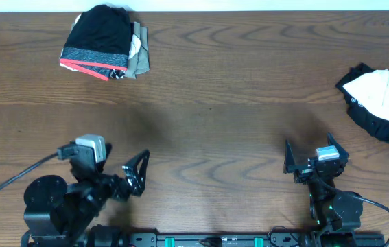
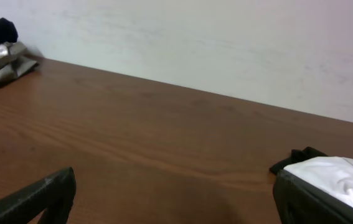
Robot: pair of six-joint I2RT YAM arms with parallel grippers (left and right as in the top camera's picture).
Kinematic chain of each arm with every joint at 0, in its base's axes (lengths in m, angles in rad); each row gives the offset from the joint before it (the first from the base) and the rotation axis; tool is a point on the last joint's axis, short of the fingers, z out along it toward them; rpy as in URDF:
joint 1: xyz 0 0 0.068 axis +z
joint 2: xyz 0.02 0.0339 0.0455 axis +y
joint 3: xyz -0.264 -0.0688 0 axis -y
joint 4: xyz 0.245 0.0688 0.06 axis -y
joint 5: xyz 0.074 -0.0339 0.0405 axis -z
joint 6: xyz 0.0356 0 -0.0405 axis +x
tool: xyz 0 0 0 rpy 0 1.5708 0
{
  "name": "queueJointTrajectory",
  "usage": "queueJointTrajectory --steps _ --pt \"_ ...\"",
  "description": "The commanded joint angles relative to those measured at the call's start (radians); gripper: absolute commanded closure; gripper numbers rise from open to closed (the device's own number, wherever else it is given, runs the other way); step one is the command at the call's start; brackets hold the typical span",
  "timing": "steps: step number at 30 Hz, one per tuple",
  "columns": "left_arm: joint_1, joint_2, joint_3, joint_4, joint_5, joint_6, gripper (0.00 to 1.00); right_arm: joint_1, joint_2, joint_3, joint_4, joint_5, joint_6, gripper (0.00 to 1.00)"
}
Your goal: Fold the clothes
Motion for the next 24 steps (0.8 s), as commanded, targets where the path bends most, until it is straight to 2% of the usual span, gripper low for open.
queueJointTrajectory --steps 1,5,11,16,24 --pt "0.005 -0.023 -0.08 0.145 -0.011 -0.009 0.02 -0.01 -0.006 -0.002 -0.004 -0.008 -0.006 0.01" --pt "0.005 -0.081 -0.245 0.439 -0.011 -0.009 0.02 -0.01 -0.006 -0.002 -0.004 -0.008 -0.006 0.01" --pt "0.005 -0.183 -0.458 0.686 -0.024 -0.01 0.02 -0.01 -0.006 -0.002 -0.004 -0.008 -0.006 0.01" --pt "0.028 -0.244 -0.574 0.763 -0.147 -0.01 0.02 -0.01 -0.006 -0.002 -0.004 -0.008 -0.006 0.01" --pt "0.046 -0.327 -0.686 0.769 -0.341 -0.018 0.02 -0.01 -0.006 -0.002 -0.004 -0.008 -0.006 0.01"
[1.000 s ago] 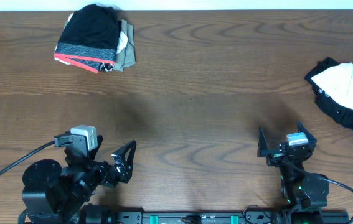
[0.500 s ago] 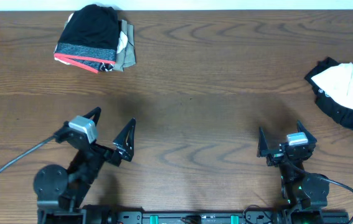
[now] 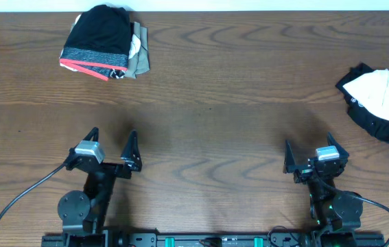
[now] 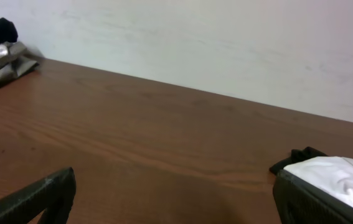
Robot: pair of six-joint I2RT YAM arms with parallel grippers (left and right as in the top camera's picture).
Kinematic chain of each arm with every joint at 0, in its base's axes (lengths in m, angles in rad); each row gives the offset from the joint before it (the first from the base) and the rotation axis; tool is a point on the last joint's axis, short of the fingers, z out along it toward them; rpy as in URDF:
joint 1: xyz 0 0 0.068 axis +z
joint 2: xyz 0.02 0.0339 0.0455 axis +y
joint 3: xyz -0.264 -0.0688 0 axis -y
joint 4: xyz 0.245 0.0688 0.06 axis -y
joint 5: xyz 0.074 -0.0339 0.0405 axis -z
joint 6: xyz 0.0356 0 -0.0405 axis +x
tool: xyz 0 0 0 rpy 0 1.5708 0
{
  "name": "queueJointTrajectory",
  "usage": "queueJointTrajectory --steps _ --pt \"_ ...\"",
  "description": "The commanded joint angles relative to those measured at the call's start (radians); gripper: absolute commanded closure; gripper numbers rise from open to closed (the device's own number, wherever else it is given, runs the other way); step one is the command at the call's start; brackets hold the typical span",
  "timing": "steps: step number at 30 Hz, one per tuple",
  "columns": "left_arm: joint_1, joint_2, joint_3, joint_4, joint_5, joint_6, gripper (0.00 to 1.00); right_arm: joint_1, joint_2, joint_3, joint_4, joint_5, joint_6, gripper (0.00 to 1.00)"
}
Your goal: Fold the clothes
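A folded stack of clothes (image 3: 103,42), black on top with a grey and red band, lies at the table's far left; the right wrist view shows it as the stack by the wall. A crumpled black and white garment (image 3: 381,101) lies at the right edge, seen as the garment (image 4: 332,174) in the right wrist view. My left gripper (image 3: 112,144) stands open near the front left with nothing between its fingers. At the front right, well short of the crumpled garment, my right gripper (image 3: 311,152) is open and empty, shown as the right gripper (image 4: 173,199) from the wrist.
The brown wooden table (image 3: 208,96) runs back to a white wall (image 4: 226,43). Cables trail from both arm bases along the front edge.
My left arm has swung from a rightward-twisted pose to a straight one, its open gripper now pointing toward the far side. The right arm and both piles of clothes have not moved.
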Motion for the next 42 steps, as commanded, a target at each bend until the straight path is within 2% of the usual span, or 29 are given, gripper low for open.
queueJointTrajectory --steps 1,6,13,22,28,42 --pt "0.005 -0.041 -0.043 0.014 -0.113 -0.016 0.02 -0.01 -0.006 -0.002 -0.004 -0.008 -0.006 0.01" --pt "0.018 -0.08 -0.12 0.058 -0.161 -0.075 0.02 -0.01 -0.006 -0.002 -0.004 -0.008 -0.006 0.01" --pt "0.03 -0.096 -0.185 0.115 -0.191 -0.075 0.02 -0.01 -0.006 -0.002 -0.004 -0.008 -0.006 0.01" --pt "0.03 -0.14 -0.187 0.059 -0.198 0.016 0.02 -0.01 -0.006 -0.002 -0.004 -0.008 -0.006 0.01" --pt "0.03 -0.14 -0.187 -0.097 -0.198 0.023 0.02 -0.01 -0.006 -0.002 -0.004 -0.008 -0.006 0.01" --pt "0.03 -0.137 -0.187 -0.095 -0.198 0.053 0.02 -0.01 -0.006 -0.002 -0.004 -0.008 -0.006 0.01"
